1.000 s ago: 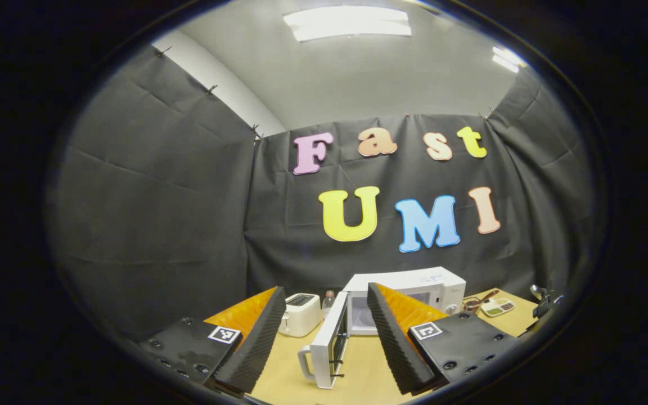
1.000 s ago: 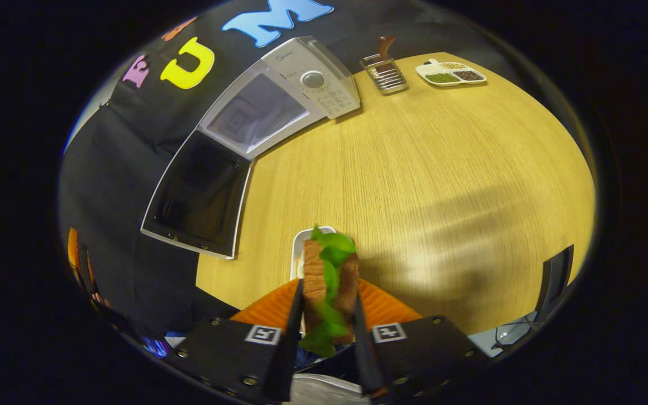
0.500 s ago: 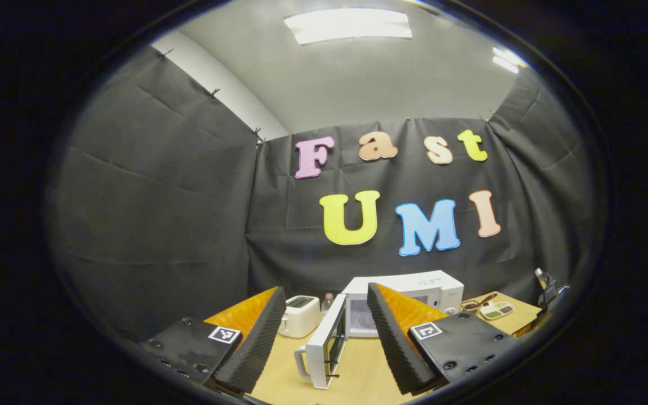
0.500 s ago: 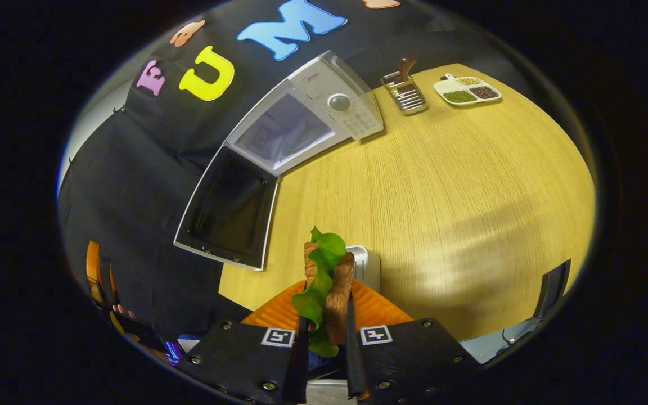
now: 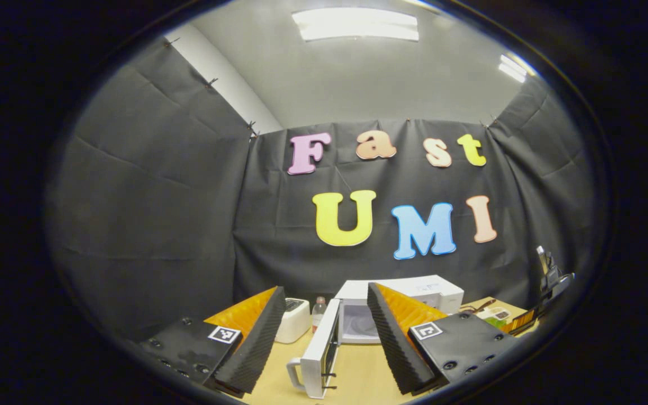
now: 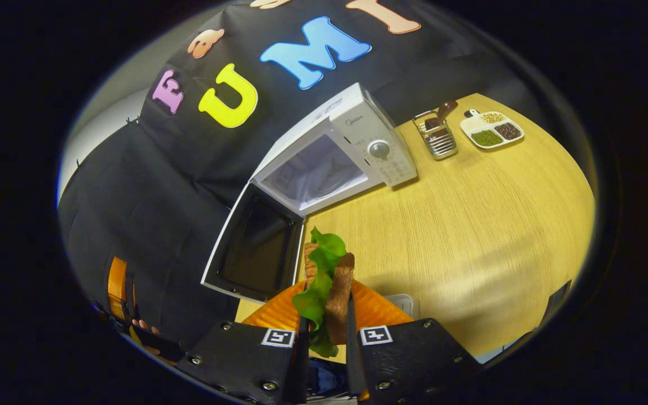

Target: Open the microwave oven with the left hand, put the food in, and close the microwave oven.

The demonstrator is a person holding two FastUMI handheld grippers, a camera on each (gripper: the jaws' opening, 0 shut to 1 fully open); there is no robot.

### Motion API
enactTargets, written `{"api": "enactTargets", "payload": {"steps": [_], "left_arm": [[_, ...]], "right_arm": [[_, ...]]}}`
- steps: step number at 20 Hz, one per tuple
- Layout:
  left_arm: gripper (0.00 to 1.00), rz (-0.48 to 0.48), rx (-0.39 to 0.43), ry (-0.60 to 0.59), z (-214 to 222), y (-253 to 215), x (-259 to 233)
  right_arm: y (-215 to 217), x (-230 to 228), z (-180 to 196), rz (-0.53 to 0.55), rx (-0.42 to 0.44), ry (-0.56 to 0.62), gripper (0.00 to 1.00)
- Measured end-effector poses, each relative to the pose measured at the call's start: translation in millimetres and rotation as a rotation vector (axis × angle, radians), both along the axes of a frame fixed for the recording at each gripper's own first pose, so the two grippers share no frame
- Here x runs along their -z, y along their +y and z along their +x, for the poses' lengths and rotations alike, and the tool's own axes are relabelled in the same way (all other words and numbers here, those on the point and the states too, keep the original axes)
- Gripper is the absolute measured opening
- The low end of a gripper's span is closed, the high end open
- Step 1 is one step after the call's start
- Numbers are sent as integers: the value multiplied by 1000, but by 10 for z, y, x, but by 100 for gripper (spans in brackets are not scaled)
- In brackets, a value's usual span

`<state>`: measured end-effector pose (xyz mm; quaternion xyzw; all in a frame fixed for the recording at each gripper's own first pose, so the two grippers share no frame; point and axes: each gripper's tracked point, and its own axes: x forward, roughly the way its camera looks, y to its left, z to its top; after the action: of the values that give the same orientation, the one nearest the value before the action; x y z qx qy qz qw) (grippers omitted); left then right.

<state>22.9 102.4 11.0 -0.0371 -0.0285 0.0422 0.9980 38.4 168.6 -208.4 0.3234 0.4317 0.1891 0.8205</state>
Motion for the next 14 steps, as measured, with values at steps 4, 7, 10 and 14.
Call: {"api": "enactTargets", "payload": {"steps": [4, 7, 10, 14], "left_arm": [[96, 9, 17, 1, 242, 261, 49], [94, -4, 14, -1, 403, 471, 102], [95, -14, 7, 19, 535, 684, 234], [94, -24, 5, 47, 655, 913, 430]], "right_arm": [[292, -37, 272, -6, 35, -31, 28], [496, -33, 478, -17, 66, -59, 28], [685, -3, 732, -24, 110, -91, 28], [856, 57, 1091, -51, 181, -147, 27]]}}
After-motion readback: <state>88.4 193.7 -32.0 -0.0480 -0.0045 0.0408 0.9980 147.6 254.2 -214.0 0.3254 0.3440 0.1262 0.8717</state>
